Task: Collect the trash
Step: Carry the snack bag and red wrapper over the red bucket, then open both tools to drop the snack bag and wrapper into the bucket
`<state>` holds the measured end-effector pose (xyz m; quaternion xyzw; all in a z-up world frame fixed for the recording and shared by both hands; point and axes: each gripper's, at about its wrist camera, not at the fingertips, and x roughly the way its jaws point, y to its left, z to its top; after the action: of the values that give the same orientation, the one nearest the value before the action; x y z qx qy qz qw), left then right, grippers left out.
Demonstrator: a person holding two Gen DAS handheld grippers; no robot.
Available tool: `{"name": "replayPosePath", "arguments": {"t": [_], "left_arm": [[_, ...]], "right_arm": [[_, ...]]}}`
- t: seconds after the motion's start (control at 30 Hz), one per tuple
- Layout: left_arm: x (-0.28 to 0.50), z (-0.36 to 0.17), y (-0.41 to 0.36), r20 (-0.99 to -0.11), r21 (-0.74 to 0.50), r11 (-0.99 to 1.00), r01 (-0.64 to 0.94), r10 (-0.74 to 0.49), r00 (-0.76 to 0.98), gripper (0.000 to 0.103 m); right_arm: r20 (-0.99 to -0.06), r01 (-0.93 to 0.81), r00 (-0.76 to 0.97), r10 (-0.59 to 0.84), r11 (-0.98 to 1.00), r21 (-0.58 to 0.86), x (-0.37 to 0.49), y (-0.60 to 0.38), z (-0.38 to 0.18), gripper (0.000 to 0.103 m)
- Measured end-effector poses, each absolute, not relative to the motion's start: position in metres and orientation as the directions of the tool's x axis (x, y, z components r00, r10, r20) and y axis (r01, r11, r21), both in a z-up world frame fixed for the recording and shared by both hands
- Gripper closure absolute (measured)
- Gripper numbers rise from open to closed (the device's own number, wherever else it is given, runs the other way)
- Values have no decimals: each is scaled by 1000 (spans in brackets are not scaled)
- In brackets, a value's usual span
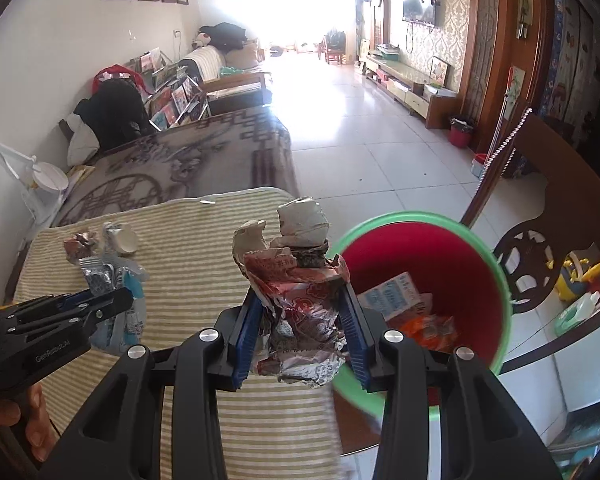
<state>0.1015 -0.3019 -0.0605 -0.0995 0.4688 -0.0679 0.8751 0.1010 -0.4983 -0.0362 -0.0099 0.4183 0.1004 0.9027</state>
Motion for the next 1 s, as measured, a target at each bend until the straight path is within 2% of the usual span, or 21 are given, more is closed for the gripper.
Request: {"name": "replayPosePath", "arguments": {"t": [0.23,0.3,0.33,0.4,0.6,0.67,0.73,0.9,1.0], "left_arm": [[122,-59,-363,-810,-235,967,96,-250,530,76],[128,-57,-378,-807,-236,964,123,-265,528,76],[134,-56,-389,-806,-240,960,146,-281,521,76],[142,-56,-407,-804,-251,949,192,-315,505,76],[165,-63,-464,-799,-294,905,308,-409,441,76],[172,-70,-483,-808,-293,889,353,-427,406,72],[173,-72,-492,-816,-273,887,373,-419,398,43],[160,-65,-468,-798,-278,901,334,-410,442,42],[148,-61,-431,-790,-286,926,246,-373,486,42]], "right_arm": [[-793,-109,594,136,990,88,136,-572,-60,64],[-802,-118,576,156,987,107,144,-587,-66,57],[-800,-107,581,149,989,107,146,-594,-68,42],[-771,-59,628,108,994,91,141,-611,-61,28],[-701,78,713,-31,996,35,115,-658,-42,27],[-699,121,714,-45,991,59,109,-673,-40,27],[-701,151,711,-51,985,81,104,-683,-39,27],[-670,132,742,-2,981,143,97,-681,-29,25],[-645,79,761,67,978,195,101,-663,-25,23]]}}
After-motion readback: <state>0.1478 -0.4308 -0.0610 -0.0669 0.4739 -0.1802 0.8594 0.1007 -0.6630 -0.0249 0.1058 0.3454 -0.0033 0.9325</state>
